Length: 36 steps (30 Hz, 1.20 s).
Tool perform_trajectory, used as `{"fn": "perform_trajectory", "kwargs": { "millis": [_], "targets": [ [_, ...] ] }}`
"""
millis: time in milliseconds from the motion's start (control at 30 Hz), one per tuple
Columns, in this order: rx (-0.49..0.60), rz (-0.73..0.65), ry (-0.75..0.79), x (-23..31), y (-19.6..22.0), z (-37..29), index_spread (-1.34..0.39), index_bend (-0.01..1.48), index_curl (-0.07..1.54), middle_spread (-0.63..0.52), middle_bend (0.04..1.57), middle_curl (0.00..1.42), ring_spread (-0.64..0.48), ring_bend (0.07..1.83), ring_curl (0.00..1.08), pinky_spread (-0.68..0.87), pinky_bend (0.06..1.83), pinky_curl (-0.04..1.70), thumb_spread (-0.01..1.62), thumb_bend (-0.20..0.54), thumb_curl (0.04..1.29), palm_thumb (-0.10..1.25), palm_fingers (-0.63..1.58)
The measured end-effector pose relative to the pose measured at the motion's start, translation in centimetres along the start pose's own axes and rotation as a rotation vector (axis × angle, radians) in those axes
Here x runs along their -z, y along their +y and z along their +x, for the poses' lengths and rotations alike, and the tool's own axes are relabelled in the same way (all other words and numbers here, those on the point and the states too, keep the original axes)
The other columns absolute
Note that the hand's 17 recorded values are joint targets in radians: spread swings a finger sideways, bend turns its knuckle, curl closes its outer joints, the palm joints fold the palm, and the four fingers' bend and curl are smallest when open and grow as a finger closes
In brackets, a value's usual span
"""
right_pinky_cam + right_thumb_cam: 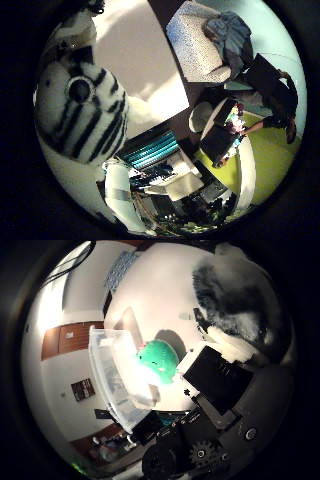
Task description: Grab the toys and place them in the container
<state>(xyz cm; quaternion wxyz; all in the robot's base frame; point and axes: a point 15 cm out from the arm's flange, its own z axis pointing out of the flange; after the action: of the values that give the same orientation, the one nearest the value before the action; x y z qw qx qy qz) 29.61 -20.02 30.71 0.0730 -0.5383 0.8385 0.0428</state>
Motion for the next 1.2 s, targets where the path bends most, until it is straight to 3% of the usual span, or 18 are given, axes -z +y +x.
{"fn": "perform_trajectory", "kwargs": {
  "millis": [400,1200],
  "targets": [
    [0.28,0.083,-0.009,12.5,4.3,-11.5,-0.32,1.02,1.02,-0.17,1.32,0.93,-0.28,1.32,0.91,-0.2,1.25,1.08,0.63,-0.02,0.84,1.06,0.98],
    [0.818,0.13,-0.185,20.4,18.2,-38.7,-0.33,0.96,1.05,-0.18,1.28,0.93,-0.3,1.26,0.95,-0.23,1.17,1.18,0.63,-0.02,0.88,1.04,1.03]
  ]
}}
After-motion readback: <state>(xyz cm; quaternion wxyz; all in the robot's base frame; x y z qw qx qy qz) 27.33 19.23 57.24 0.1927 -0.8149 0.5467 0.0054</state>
